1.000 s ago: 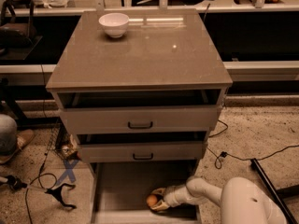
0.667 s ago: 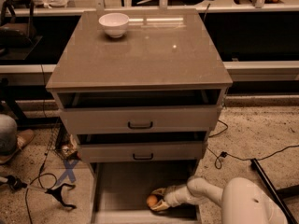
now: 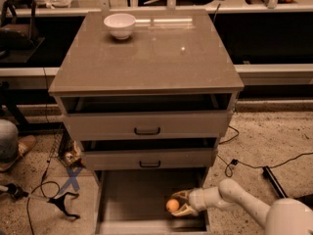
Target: Pick orange from bottom drawer and place on counter
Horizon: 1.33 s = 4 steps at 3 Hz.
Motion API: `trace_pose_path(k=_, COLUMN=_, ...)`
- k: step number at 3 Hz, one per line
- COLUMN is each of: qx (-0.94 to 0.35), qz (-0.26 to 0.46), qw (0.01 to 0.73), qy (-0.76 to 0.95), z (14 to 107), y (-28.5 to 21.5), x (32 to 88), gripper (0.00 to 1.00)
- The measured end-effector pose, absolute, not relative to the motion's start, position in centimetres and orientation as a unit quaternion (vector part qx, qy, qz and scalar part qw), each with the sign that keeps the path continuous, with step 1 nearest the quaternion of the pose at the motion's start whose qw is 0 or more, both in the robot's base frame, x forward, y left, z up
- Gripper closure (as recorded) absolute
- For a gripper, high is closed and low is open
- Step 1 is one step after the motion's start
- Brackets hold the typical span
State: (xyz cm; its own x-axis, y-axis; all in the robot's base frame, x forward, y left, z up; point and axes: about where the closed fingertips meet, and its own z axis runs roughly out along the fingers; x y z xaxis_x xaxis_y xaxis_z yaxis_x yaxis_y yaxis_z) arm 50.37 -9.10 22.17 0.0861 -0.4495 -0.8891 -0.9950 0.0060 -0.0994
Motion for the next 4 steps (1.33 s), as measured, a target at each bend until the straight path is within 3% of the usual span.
trace_pose_path(k=1, qx=-0.618, qz=0.341, qw=0.431, qy=0.562, z=26.4, y=-12.2, x=49.7, gripper=1.00)
trace_pose_path(k=3, qx=-0.614, qz=0.339, qw=0.444, qy=0.558, z=29.3, y=-12.5, x=50.0, gripper=1.00)
trace_pose_path(k=4, qx=-0.609, qz=0.327, qw=0.467, qy=0.551, z=35.1, y=-13.4, x=50.3, gripper=1.00)
